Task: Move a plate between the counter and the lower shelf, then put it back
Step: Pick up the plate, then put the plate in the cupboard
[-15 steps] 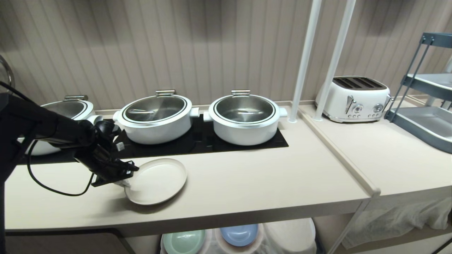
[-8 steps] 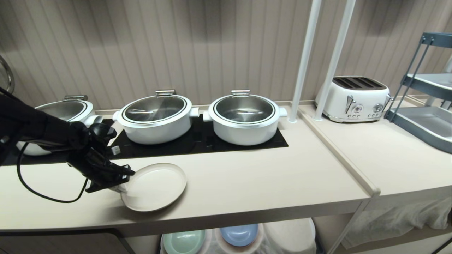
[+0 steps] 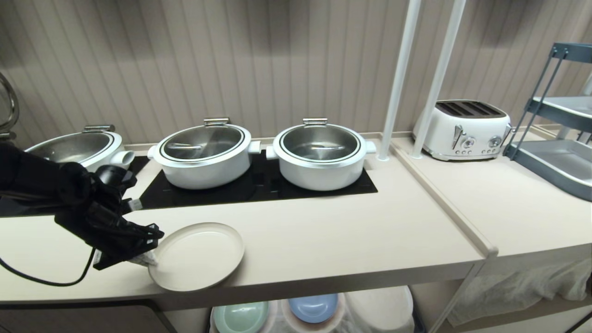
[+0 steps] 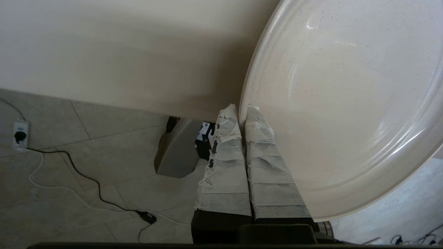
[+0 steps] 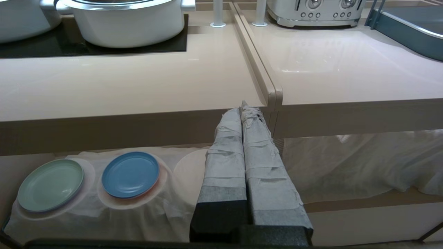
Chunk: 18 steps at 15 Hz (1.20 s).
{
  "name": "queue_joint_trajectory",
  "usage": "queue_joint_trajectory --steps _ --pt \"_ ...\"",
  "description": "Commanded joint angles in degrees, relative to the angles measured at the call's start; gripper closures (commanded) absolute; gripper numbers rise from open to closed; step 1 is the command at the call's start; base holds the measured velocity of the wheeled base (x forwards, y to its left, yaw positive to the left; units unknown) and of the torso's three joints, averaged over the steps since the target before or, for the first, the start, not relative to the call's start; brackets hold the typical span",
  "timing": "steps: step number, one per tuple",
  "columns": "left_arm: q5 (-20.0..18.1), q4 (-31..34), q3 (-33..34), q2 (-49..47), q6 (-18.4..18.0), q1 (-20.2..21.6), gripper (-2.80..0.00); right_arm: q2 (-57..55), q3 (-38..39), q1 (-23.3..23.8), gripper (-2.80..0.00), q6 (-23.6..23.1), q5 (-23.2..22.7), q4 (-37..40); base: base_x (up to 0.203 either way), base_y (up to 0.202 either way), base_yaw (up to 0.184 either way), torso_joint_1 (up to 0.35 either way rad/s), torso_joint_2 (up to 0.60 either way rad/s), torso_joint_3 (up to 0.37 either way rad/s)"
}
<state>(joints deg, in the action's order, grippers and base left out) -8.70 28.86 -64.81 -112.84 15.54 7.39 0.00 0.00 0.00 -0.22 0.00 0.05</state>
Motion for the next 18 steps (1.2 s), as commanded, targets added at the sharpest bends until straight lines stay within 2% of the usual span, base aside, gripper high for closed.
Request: queue_joint_trajectory --steps 1,5,13,18 --pt "-1.03 0.09 3.96 5.58 0.10 0.30 0.00 0.00 0.00 0.00 0.00 0.04 0.00 0.04 0.000 0.000 0.000 0.000 0.00 0.000" --pt "-3.31 -1.28 14.02 13.98 0.10 1.59 0.00 0.00 0.00 0.00 0.00 -0.04 0.00 -0.02 0.000 0.000 0.000 0.000 0.00 0.000" --pt "-8.26 -1.22 29.42 33.23 -0.19 3.31 0.00 0.00 0.00 0.00 0.00 -0.04 0.00 -0.05 0.000 0.000 0.000 0.000 0.00 0.000" --pt "-9.68 5.50 34.99 44.92 -0.46 2.49 0.00 0.00 0.00 0.00 0.00 -0.04 0.00 0.04 0.000 0.000 0.000 0.000 0.00 0.000"
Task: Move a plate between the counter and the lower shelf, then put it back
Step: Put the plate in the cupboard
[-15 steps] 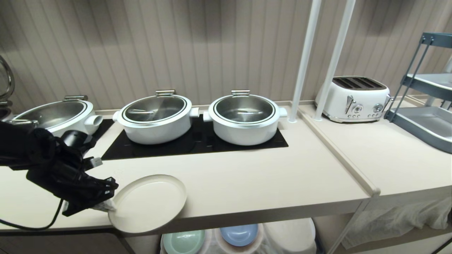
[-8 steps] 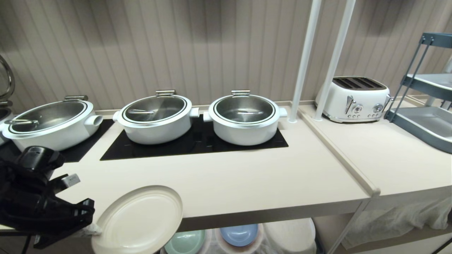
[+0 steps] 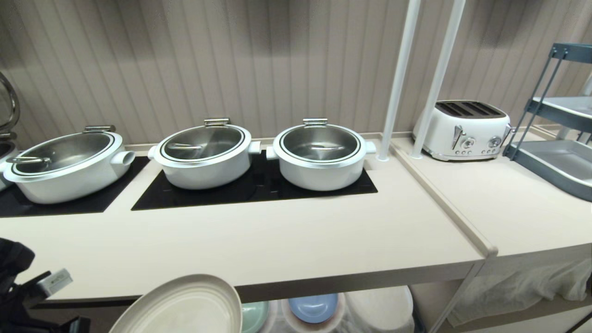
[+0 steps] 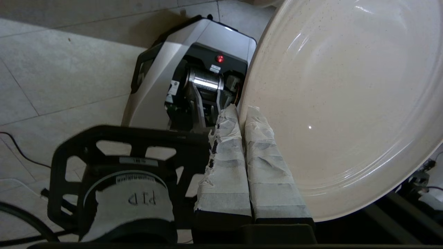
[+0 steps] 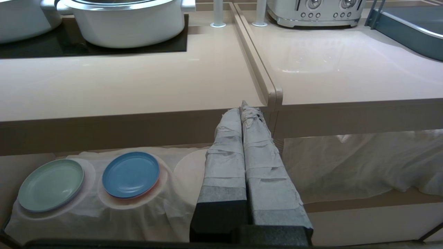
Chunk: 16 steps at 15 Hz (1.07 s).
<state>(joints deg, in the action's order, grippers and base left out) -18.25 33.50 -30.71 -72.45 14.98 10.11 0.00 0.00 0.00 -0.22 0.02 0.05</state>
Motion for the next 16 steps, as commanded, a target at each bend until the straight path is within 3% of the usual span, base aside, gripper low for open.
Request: queue_joint_trajectory --steps 1,6,16 --pt "-0.28 2.54 1.53 6.46 0.05 -0.40 0.00 0.00 0.00 0.00 0.00 -0.04 -0.02 -0.05 0.000 0.000 0.000 0.000 0.00 0.000" --pt "-0.05 8.37 3.81 13.79 -2.13 -0.44 0.00 0.00 0.00 0.00 0.00 -0.04 -0.02 0.01 0.000 0.000 0.000 0.000 0.00 0.000" --pt "0.32 8.60 4.70 15.87 -2.15 -0.35 0.00 0.00 0.00 0.00 0.00 -0.04 -0.02 0.04 0.000 0.000 0.000 0.000 0.00 0.000"
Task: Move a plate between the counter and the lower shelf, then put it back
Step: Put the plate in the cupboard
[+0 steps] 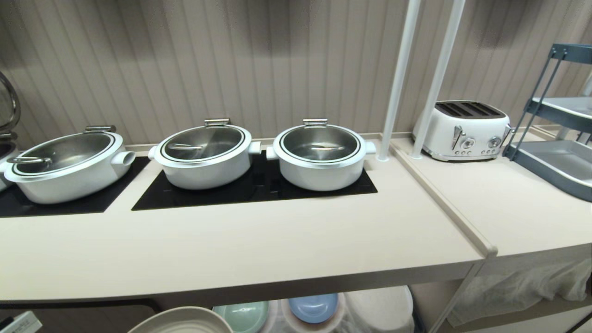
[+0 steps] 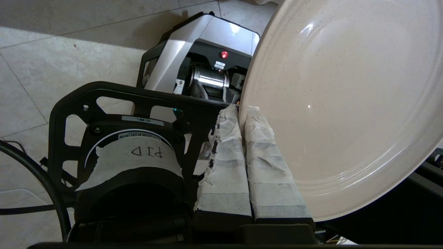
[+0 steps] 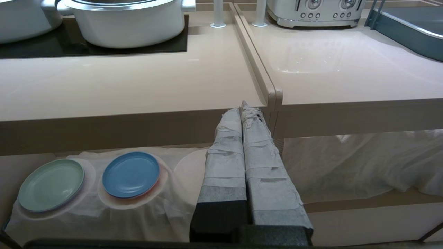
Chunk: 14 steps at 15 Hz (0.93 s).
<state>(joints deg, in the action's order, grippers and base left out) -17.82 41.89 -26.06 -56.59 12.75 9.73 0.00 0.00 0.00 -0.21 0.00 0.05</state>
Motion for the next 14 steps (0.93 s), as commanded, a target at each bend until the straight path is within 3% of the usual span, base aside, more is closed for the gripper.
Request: queue_joint_trajectory --steps 1,14 --pt "-0.05 0.21 0.20 0.37 0.08 0.03 0.00 0.00 0.00 0.00 0.00 -0.06 0.00 0.01 0.000 0.000 0.000 0.000 0.00 0.000" --pt "-0.11 0.21 0.40 0.69 0.08 0.03 0.00 0.00 0.00 0.00 0.00 -0.06 0.00 0.04 0.000 0.000 0.000 0.000 0.00 0.000"
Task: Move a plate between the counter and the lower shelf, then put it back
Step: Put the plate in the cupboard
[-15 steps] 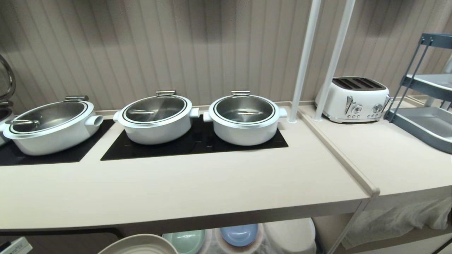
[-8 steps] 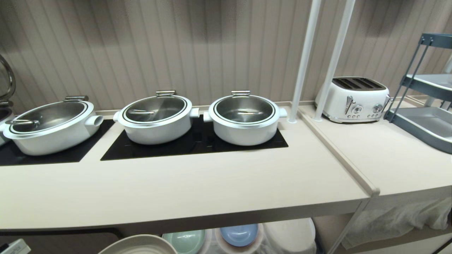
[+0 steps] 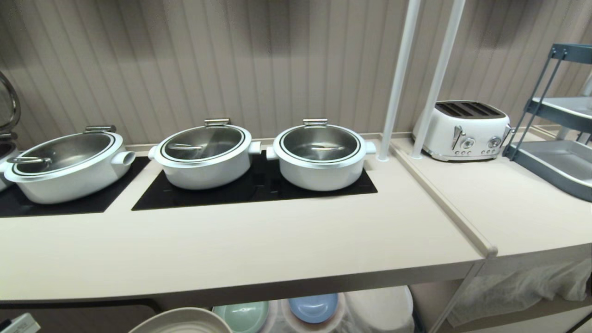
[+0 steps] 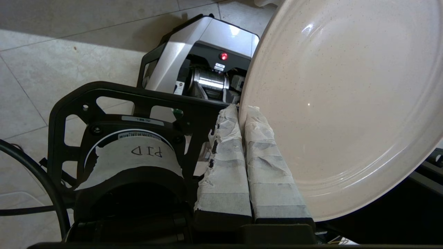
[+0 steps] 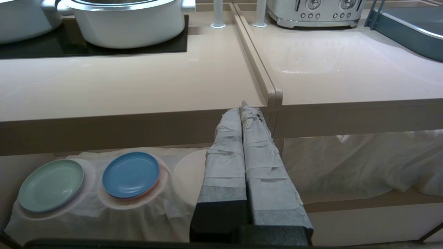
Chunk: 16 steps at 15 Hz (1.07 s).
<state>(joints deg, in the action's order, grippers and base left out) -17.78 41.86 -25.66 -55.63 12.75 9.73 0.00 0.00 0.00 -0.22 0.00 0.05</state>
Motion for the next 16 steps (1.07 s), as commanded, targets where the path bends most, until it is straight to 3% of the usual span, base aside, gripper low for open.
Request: queue_joint_trajectory --steps 1,16 --pt "-0.14 0.24 0.06 -0.27 0.08 0.03 0.00 0.00 0.00 0.00 0.00 -0.02 0.00 0.04 0.000 0.000 0.000 0.000 0.00 0.000" --pt "-0.14 0.22 0.77 -0.10 0.08 0.03 0.00 0.00 0.00 0.00 0.00 -0.04 0.00 0.04 0.000 0.000 0.000 0.000 0.00 0.000"
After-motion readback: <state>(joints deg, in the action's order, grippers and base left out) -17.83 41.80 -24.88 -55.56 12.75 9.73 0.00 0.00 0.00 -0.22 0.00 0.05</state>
